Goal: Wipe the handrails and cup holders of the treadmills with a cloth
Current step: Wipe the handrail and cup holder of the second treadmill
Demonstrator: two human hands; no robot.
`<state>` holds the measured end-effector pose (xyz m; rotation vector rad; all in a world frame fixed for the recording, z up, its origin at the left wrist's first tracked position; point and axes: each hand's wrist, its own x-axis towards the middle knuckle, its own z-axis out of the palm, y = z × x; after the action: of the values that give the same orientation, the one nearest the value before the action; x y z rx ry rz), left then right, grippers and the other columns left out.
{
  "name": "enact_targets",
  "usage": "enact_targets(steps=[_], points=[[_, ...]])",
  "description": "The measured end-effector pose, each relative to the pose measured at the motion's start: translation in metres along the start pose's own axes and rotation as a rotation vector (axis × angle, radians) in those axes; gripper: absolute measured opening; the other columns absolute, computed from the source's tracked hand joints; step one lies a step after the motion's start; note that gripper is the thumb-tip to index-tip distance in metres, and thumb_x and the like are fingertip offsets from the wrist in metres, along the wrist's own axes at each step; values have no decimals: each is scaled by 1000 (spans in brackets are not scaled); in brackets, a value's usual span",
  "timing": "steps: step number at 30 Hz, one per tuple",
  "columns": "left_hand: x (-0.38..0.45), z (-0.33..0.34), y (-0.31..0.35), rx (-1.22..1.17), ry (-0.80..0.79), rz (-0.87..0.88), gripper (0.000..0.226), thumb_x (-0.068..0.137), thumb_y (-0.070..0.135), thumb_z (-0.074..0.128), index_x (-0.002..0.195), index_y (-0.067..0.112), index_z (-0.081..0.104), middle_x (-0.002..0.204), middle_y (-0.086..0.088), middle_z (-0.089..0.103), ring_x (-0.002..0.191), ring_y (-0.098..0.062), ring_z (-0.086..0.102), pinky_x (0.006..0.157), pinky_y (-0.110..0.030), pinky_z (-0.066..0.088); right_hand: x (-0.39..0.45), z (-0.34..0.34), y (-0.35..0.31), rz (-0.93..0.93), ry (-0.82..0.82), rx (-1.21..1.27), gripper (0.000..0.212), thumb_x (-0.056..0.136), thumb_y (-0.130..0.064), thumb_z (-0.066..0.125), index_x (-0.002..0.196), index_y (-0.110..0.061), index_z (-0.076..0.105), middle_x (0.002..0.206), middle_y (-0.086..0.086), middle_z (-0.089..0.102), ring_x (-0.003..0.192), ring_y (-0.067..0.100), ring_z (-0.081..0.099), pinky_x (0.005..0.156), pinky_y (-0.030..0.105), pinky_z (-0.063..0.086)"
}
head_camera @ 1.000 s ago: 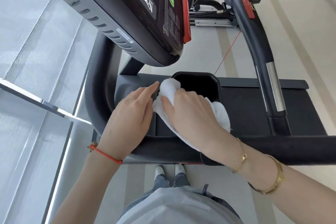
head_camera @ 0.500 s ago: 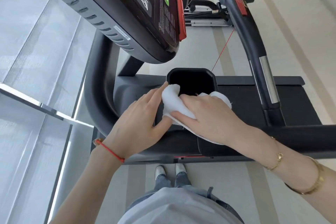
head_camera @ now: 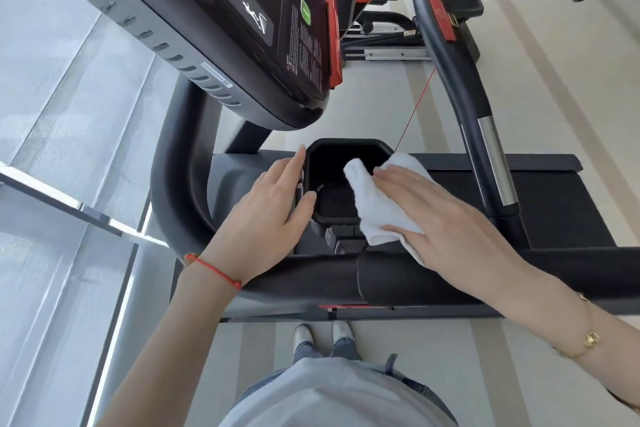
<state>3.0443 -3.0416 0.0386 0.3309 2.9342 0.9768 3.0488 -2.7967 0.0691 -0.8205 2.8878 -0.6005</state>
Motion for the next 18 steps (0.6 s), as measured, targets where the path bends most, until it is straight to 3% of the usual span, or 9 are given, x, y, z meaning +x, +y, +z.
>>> enact_targets(steps=[3, 6, 10, 12, 15, 18], points=[[7, 8, 1, 36, 54, 0, 64, 101, 39, 37, 157, 20, 11, 146, 7, 37, 131, -16, 41, 102, -36, 42, 6, 3, 1, 83, 4, 143, 60, 99, -29, 48, 152, -34, 20, 157, -18, 21, 143, -8, 14, 107, 2, 16], [10, 15, 3, 39, 91, -20, 64, 101, 37, 39, 157, 18, 14, 149, 5, 36, 133, -17, 40, 101, -31, 39, 18, 7, 4, 203, 1, 294, 56, 101, -37, 40, 151, -35, 15, 156, -11, 26, 142, 6, 27, 111, 25, 27], [9, 20, 4, 19, 155, -50, 62, 100, 34, 42, 156, 18, 20, 145, 4, 41, 129, -13, 41, 96, -20, 34, 52, 11, 15, 192, -10, 187, 62, 103, -38, 38, 155, -24, 8, 163, -6, 8, 148, 7, 8, 114, 22, 13], [9, 20, 5, 19, 163, -60, 62, 100, 34, 43, 156, 18, 22, 142, 3, 44, 127, -13, 41, 93, -20, 34, 80, 10, 20, 163, -36, 128, 61, 103, -36, 40, 155, -20, 12, 161, 0, 18, 145, 17, 22, 111, 28, 23], [8, 19, 5, 23, 185, -75, 62, 98, 34, 46, 154, 16, 26, 137, 2, 48, 123, -15, 45, 93, -22, 37, 99, 9, 25, 77, -65, 102, 57, 100, -33, 46, 150, -24, 21, 150, 0, 34, 129, 25, 42, 90, 30, 33], [8, 18, 5, 28, 191, -95, 62, 98, 36, 46, 153, 17, 28, 137, 3, 49, 124, -13, 47, 96, -24, 40, 72, 11, 36, -3, -106, 164, 66, 100, -35, 47, 154, -28, 10, 161, -9, 10, 146, 8, 13, 109, 20, 17]])
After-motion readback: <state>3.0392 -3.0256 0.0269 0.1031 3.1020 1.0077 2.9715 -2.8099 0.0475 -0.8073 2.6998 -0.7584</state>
